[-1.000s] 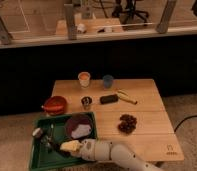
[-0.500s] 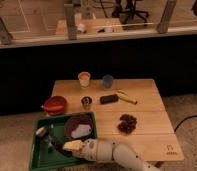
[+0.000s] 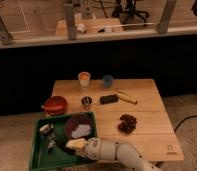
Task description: Place brush in purple bowl
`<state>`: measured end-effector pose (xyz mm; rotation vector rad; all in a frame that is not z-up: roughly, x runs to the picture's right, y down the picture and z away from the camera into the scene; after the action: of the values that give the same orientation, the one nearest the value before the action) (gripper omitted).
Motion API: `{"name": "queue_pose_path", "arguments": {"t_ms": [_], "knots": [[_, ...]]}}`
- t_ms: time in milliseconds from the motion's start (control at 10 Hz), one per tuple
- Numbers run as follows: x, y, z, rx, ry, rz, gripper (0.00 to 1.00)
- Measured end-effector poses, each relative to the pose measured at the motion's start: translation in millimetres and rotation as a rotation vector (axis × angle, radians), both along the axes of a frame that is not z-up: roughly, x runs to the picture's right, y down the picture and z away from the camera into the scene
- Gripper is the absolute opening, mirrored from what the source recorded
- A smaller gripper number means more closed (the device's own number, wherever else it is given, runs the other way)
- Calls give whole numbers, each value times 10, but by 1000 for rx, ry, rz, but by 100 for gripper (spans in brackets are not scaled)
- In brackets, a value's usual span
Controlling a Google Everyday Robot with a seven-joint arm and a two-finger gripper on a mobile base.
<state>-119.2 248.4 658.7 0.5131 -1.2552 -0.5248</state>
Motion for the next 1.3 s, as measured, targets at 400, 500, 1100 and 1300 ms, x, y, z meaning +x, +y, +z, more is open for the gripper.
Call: {"name": "queue_pose_path", "arguments": {"t_ms": [400,500,1100,1300], "knots": [[167,-84,-12,-9,21,26,0],[226,-101,-2,-16,28,37,0],[473,-238,-3,-41,32,107,0],[518,-272,-19,-42,27,126,0]]}}
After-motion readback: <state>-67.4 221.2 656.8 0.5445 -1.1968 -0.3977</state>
